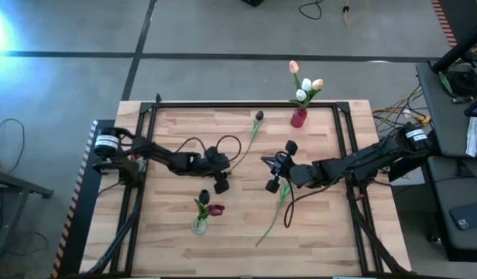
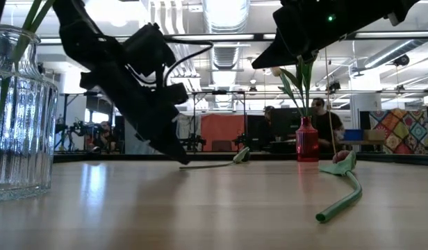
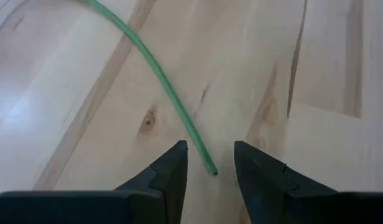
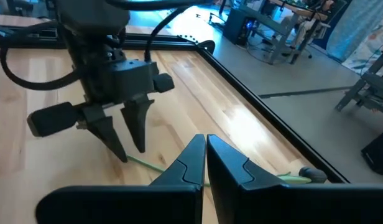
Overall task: Sort flowers into vase by color
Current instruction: Put the black flower into the transparent vase
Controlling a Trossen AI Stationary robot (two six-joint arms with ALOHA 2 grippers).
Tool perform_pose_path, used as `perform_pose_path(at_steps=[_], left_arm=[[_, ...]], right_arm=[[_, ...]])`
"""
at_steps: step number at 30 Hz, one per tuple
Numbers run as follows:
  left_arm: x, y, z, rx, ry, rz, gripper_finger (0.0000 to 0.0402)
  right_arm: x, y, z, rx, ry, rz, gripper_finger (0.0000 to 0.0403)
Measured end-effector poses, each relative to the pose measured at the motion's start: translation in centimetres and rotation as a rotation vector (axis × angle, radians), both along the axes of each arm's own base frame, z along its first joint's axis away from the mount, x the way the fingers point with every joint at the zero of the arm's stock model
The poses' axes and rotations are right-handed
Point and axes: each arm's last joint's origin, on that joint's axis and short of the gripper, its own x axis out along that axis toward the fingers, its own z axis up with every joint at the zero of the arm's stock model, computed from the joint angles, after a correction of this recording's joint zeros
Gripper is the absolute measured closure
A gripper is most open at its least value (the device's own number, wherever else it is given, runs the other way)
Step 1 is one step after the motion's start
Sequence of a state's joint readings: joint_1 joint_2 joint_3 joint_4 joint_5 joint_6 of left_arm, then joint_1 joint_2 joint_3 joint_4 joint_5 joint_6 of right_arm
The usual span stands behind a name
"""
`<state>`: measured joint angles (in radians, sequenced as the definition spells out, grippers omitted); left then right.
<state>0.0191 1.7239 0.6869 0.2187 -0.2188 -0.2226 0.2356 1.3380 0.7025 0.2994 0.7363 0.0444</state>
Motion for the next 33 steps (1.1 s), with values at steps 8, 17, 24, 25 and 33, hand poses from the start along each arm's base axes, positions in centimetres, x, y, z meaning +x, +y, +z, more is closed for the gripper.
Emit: perform_pose_path(at_steps=[8, 17, 24, 25, 33], left_arm=[[0.3, 0.8, -0.9, -0.030, 0.048, 0.000, 0.0288], [0.1, 0.9, -0.9, -0.009, 0.090, -0.061, 0.0372], [-1.1, 0.9, -0.3, -0.015, 0.193, -0.065, 0.0400], [-1.4, 0.8, -0.2, -0.019, 0.211, -0.064, 0.0400], [-5.9, -0.3, 2.0, -0.078, 0.377, -0.025, 0.0401]], right_arm=[[0.0, 0.0, 0.0, -0.001, 0.003, 0.000, 0.0394], [0.0, 0.0, 0.0, 0.000, 0.003, 0.000, 0.0394], [0.0, 0.0, 0.0, -0.001, 0.004, 0.000, 0.0394], [0.0, 0.0, 0.0, 0.000, 0.004, 0.000, 0.0394], [-0.1, 0.0, -0.2, -0.002, 0.012, 0.001, 0.0394]])
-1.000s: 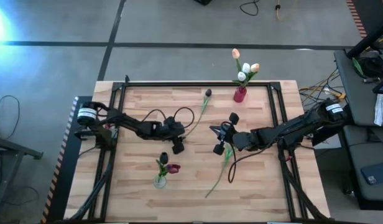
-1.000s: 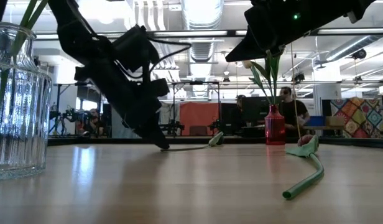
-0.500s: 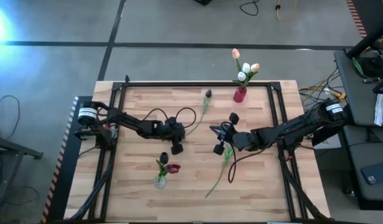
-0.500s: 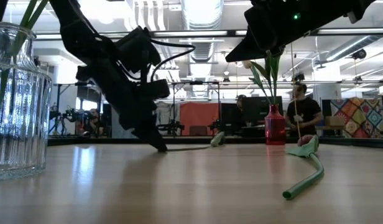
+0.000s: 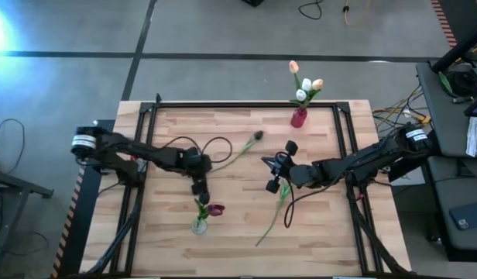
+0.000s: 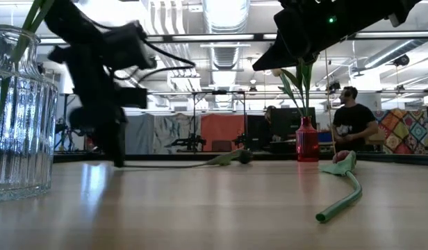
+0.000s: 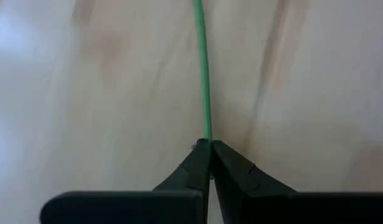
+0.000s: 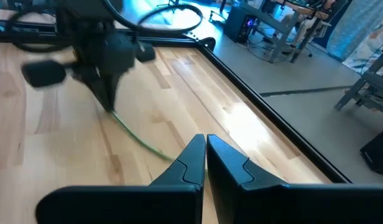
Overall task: Sort flowers into vase by color
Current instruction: Put the black flower into the transparent vase
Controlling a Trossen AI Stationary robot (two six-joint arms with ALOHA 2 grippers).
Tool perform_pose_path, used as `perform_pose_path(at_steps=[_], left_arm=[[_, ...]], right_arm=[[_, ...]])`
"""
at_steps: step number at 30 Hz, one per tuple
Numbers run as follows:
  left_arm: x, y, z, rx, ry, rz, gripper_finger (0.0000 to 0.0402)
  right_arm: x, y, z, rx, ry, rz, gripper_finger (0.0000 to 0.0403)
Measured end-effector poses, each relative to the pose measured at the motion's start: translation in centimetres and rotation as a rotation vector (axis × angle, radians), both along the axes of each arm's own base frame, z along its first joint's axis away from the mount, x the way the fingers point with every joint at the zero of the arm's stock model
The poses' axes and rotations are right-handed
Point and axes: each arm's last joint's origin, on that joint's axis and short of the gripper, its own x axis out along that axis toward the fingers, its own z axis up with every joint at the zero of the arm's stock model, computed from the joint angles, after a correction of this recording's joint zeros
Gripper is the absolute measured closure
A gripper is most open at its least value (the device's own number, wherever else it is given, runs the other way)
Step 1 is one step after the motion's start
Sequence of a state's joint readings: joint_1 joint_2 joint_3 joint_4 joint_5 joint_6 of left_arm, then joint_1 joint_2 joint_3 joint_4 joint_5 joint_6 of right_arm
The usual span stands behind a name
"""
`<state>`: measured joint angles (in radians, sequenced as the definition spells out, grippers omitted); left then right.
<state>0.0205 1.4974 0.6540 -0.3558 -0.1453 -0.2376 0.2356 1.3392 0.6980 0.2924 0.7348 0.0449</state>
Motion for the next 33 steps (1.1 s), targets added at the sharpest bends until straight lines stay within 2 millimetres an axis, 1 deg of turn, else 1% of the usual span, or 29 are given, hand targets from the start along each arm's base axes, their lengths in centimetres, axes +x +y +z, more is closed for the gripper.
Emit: perform_pose_path(at_steps=[3, 7, 10, 12, 14, 19, 21, 24, 27, 33], left_arm=[[-2.1, -0.6, 0.8, -0.026, 0.006, 0.037, 0.0401], [-4.6, -1.4, 0.9, -0.065, -0.011, 0.083, 0.0401], [-5.6, -1.7, 1.0, -0.088, -0.051, 0.106, 0.0400], [-6.1, -1.8, 1.2, -0.093, -0.069, 0.109, 0.0390], [-6.2, -1.8, 1.7, -0.092, -0.107, 0.111, 0.0374], [-5.3, -1.6, 3.9, -0.007, -0.210, 0.120, 0.0325], [-4.4, -1.5, 5.0, 0.036, -0.283, 0.110, 0.0306], [-2.6, -1.4, 6.1, 0.068, -0.427, 0.089, 0.0283], [-0.9, -1.0, 6.1, 0.103, -0.500, 0.059, 0.0271], [1.9, 0.8, 4.1, 0.159, -0.442, 0.065, 0.0269]], right_arm=[[0.0, 0.0, 0.0, 0.000, -0.001, 0.000, 0.0394], [0.0, 0.0, 0.0, 0.002, -0.004, 0.000, 0.0394], [0.0, 0.0, 0.0, 0.009, -0.008, -0.003, 0.0394], [0.0, 0.0, 0.1, 0.011, -0.014, -0.003, 0.0394], [0.0, 0.0, 0.1, 0.011, -0.018, -0.003, 0.0394], [0.1, 0.0, 0.1, 0.012, -0.023, -0.003, 0.0394], [0.1, 0.0, 0.1, 0.011, -0.022, -0.002, 0.0394], [0.1, 0.0, 0.1, 0.011, -0.022, -0.002, 0.0394], [0.1, 0.0, 0.1, 0.011, -0.022, -0.002, 0.0394], [0.1, 0.0, 0.1, 0.010, -0.021, -0.002, 0.0394]])
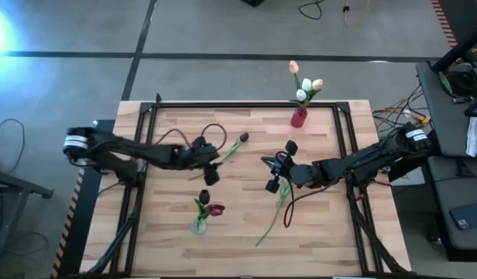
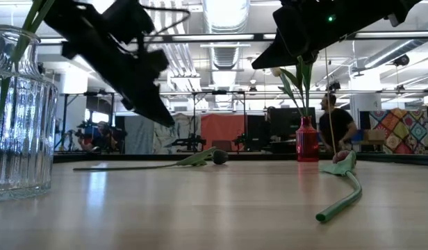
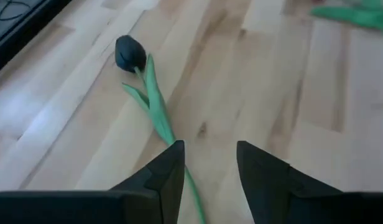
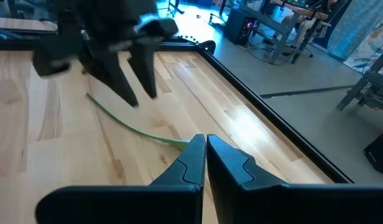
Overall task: Sort flowers into vase by color
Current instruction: Put the black flower into the transparent vase
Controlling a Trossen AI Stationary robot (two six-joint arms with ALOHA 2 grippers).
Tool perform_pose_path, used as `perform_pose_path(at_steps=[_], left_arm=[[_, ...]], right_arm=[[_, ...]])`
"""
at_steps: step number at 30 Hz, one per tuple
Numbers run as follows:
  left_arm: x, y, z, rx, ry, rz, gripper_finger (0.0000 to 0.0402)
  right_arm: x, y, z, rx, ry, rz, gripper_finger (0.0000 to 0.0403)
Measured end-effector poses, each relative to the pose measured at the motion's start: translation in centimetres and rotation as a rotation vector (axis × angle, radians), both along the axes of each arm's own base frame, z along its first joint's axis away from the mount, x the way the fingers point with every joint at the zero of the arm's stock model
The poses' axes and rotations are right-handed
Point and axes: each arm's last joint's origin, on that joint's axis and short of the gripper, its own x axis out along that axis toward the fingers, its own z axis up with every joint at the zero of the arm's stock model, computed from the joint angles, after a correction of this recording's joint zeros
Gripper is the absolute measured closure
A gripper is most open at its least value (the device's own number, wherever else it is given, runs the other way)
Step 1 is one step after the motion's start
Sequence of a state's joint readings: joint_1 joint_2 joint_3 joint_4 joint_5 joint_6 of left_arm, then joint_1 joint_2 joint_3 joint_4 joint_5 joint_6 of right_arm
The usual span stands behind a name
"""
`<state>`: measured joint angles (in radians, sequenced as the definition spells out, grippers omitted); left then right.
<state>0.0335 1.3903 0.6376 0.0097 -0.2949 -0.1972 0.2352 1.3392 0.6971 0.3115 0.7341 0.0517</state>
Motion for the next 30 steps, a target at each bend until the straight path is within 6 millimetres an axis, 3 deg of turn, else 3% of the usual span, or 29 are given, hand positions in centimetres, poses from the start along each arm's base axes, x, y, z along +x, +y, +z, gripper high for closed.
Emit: perform_pose_path(at_steps=[10, 21, 26, 30], left_arm=[[3.5, 3.6, -3.4, -0.029, 0.139, 0.016, 0.0262], [5.4, 5.7, -5.2, -0.082, 0.182, 0.003, 0.0251], [5.5, 6.5, -5.9, -0.095, 0.198, 0.007, 0.0281], [5.4, 7.1, -6.0, -0.095, 0.206, 0.015, 0.0339]], right_arm=[[0.0, 0.0, 0.0, 0.000, 0.000, 0.000, 0.0394], [0.0, 0.0, 0.0, 0.000, 0.000, 0.000, 0.0394], [0.0, 0.0, 0.0, 0.000, 0.000, 0.000, 0.0394], [0.0, 0.0, 0.0, 0.000, 0.001, 0.000, 0.0394]])
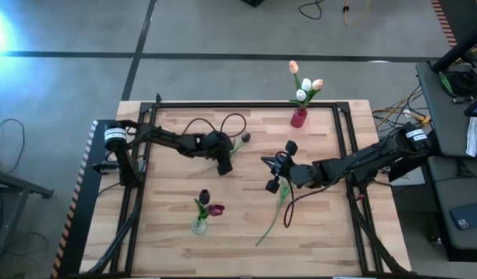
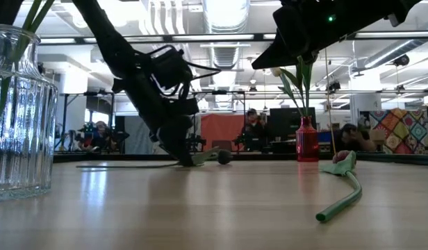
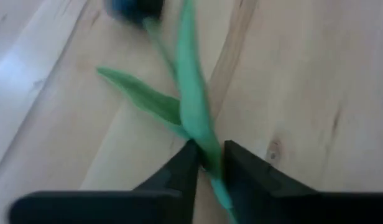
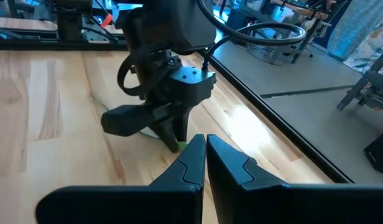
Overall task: Sort flowers into vase by color
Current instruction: Put the black flower into the transparent vase
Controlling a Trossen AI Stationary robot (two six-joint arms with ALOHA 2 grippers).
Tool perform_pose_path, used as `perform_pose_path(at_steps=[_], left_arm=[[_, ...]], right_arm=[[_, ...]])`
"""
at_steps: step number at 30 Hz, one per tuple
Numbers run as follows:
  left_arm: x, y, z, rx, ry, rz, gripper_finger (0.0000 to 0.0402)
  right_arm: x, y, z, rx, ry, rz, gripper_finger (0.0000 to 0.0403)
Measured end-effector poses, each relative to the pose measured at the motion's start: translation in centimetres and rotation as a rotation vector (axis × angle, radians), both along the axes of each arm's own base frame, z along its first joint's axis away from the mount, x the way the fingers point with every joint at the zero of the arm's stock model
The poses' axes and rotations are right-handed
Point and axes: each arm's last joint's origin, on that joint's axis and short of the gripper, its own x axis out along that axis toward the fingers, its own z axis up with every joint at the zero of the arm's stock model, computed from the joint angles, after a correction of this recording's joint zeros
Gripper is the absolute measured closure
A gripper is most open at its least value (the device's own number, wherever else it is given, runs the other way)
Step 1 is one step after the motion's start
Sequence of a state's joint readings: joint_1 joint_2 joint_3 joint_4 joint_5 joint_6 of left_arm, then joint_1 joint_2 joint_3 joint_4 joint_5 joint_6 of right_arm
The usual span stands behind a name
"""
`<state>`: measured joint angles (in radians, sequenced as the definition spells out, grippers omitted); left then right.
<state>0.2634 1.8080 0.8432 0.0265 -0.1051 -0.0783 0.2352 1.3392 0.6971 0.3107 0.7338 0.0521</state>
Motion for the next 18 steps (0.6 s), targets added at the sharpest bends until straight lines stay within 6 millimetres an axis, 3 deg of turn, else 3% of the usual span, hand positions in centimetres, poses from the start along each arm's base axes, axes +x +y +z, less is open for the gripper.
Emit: perform_pose_path(at_steps=[3, 9, 14, 18], left_arm=[[-0.1, 0.1, 0.1, 0.021, 0.006, -0.014, 0.0388], [-0.9, -0.1, 1.3, 0.061, -0.036, -0.022, 0.0397], [-3.4, -1.1, 3.5, 0.043, -0.228, -0.036, 0.0400], [-6.2, -2.5, 6.0, 0.020, -0.491, -0.050, 0.0400]], right_arm=[[0.0, 0.0, -0.1, 0.000, 0.002, 0.000, 0.0394], [-0.8, -0.1, -1.4, 0.022, 0.011, -0.009, 0.0394], [-1.4, -0.2, -2.4, 0.045, -0.015, -0.014, 0.0394], [-1.6, -0.3, -2.7, 0.042, -0.045, -0.009, 0.0394]])
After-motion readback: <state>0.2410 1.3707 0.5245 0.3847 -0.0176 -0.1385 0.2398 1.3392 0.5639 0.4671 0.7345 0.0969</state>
